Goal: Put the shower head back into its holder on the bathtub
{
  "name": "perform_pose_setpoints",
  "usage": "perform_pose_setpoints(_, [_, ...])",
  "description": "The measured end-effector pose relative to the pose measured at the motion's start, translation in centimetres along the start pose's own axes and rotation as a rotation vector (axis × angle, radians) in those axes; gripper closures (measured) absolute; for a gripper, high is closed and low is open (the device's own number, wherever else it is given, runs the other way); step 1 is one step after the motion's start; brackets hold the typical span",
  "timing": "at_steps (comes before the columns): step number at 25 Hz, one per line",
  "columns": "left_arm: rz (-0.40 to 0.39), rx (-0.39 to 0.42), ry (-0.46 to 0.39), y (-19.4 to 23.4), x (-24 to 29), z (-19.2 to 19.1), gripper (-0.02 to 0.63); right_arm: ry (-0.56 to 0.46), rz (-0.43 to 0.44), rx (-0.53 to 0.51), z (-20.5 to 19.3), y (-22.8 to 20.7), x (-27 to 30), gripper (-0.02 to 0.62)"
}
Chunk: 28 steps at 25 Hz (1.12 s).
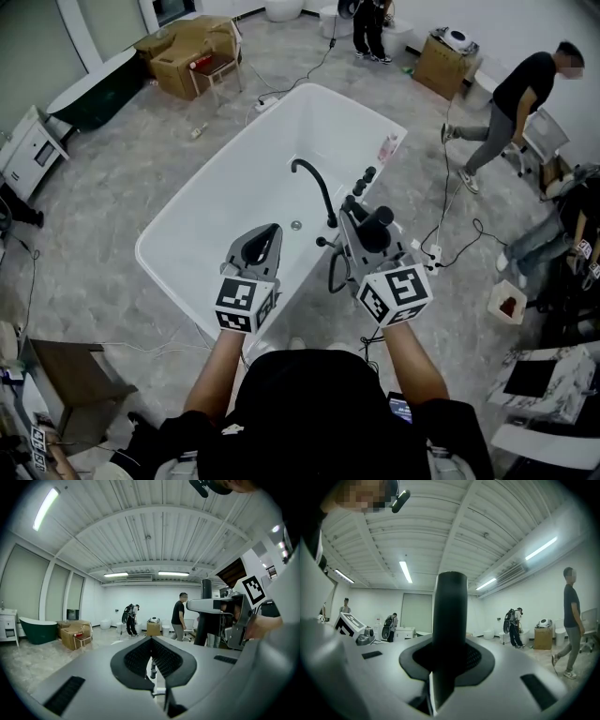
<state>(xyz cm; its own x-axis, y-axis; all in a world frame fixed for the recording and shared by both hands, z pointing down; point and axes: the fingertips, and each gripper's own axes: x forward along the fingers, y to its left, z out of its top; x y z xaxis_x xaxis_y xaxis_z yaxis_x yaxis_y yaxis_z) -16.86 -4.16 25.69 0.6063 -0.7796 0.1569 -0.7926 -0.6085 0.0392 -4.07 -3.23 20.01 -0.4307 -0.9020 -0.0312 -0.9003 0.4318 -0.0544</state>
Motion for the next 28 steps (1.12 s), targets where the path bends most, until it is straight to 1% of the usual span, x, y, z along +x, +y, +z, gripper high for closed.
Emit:
perform_pose_setpoints(6, [-0.007, 0.008, -0.002, -0.1, 0.7, -0.9, 0.592, 0.002, 0.0, 0.013, -0.2, -0.8, 0.4, 0.515])
perform_pose_setpoints(14, [0.016, -0.037, 0.037, 0.3, 2.2, -2.8, 0.592, 0.026, 0.009, 0.033, -1.7, -2.9, 1.6, 0.515])
perform_pose_setpoints(17, [0.011, -0.053, 0.06, -0.1, 3.6, -3.7, 0.592, 0.048, 0.008, 0.041, -2.6, -4.3, 2.1, 0.515])
perform_pose_setpoints(21, [-0.018, -0.091, 0.083, -0.9, 6.2, -4.7, 0.592, 0.071, -0.003, 0.056, -3.8, -6.7, 2.7, 0.515])
perform_pose_setpoints(28, [-0.051, -0.116, 0.153, -2.7, 11.3, -7.5, 0.592, 0.118, -0.046, 0.094, -6.8, -12.1, 2.8, 0.515])
